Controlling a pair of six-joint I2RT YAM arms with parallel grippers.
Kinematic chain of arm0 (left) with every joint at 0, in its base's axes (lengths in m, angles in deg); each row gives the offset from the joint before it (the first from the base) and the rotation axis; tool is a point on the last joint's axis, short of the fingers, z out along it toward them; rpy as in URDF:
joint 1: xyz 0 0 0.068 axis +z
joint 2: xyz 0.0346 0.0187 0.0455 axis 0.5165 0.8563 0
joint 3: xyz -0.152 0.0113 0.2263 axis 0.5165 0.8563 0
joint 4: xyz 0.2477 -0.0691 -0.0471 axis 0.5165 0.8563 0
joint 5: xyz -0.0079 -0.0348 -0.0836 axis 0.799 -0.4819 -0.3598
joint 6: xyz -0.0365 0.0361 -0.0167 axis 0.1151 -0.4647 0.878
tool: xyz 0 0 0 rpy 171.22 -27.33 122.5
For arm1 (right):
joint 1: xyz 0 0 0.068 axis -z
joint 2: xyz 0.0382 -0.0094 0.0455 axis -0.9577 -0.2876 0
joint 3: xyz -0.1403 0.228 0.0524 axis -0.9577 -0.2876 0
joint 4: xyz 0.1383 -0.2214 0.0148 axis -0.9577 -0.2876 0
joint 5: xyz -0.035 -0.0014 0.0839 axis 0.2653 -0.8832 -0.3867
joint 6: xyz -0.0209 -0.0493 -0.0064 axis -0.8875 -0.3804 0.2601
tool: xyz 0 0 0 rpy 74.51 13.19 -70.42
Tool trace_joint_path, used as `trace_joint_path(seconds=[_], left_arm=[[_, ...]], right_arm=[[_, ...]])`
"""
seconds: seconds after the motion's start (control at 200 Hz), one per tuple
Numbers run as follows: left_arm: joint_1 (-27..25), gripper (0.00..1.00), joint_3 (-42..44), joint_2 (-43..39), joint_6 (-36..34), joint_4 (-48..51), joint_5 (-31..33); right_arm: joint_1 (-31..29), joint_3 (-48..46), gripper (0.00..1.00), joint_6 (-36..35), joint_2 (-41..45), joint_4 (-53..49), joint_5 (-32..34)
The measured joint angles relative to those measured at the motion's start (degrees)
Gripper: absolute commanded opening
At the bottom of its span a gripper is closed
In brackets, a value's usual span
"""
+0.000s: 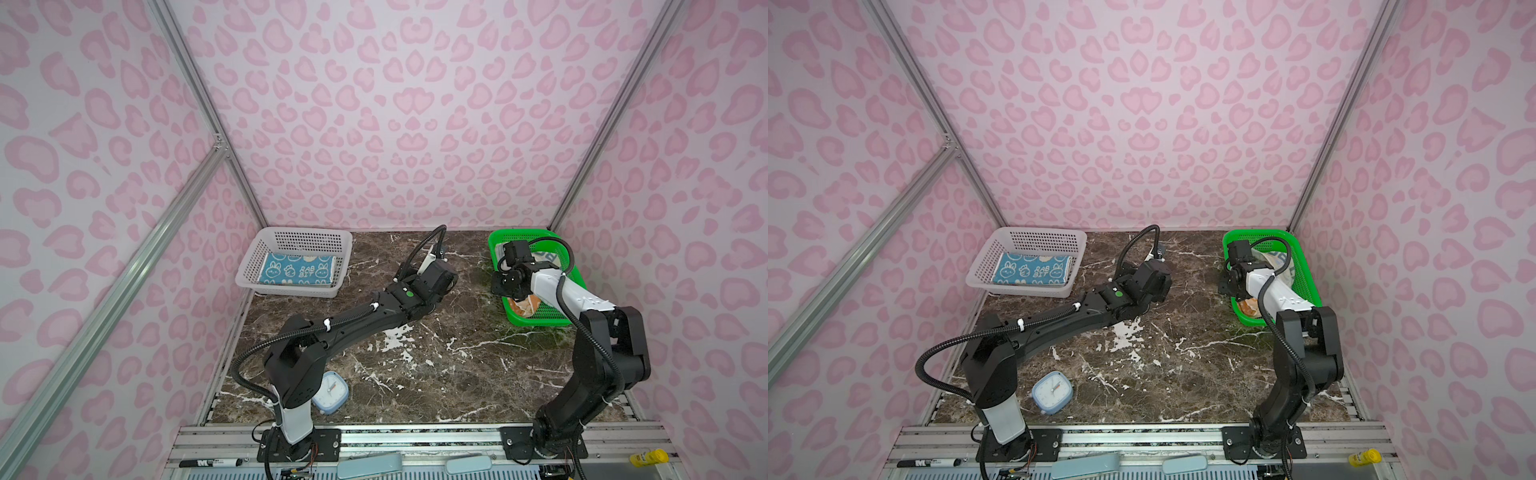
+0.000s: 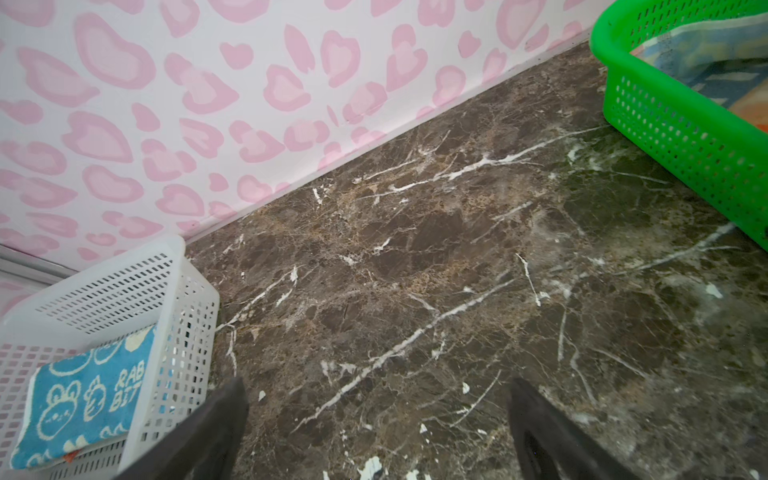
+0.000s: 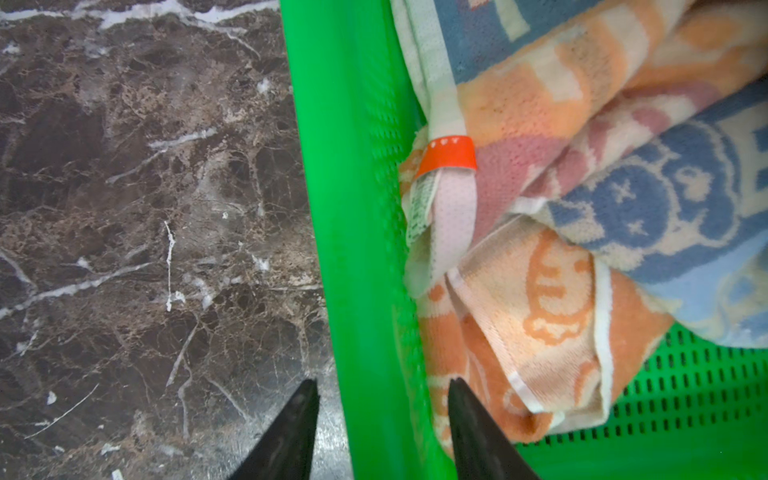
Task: Fold and stack the towels
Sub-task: 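Raise the left gripper from the white basket while the right reaches into the green basket, then grasp a colorful towel in the green basket with the right gripper and lift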
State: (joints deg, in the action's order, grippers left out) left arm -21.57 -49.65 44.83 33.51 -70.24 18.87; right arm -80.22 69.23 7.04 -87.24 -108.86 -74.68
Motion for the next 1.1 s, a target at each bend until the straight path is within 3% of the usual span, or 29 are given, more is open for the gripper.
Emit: trace_joint_path(seconds=[0.185, 0.445, 0.75, 0.815, 1.1], left_arm=[[0.0, 0.98, 2.2, -0.9, 3.8, 1.3, -1.4], [0.0, 0.98, 1.9, -0.4, 7.6, 2.1, -1.8], [0.0, 0.98, 0.2, 0.7, 9.4, 3.4, -1.9], [0.0, 0.98, 0.1, 0.7, 9.6, 3.5, -2.0], [0.0, 0.98, 0.0, 1.3, 10.0, 3.5, -2.2]], right_arm=[[-0.5, 0.4, 0.44, -0.7, -0.9, -0.1, 0.6], [-0.5, 0.8, 0.26, -1.1, -2.9, 0.1, 0.7], [-1.2, -2.6, 0.24, -1.0, -0.1, 0.7, 0.3], [-1.7, -3.5, 0.27, -0.8, 0.7, 0.5, 0.3], [-2.4, -2.8, 0.74, 0.2, 4.3, -2.2, -1.5]])
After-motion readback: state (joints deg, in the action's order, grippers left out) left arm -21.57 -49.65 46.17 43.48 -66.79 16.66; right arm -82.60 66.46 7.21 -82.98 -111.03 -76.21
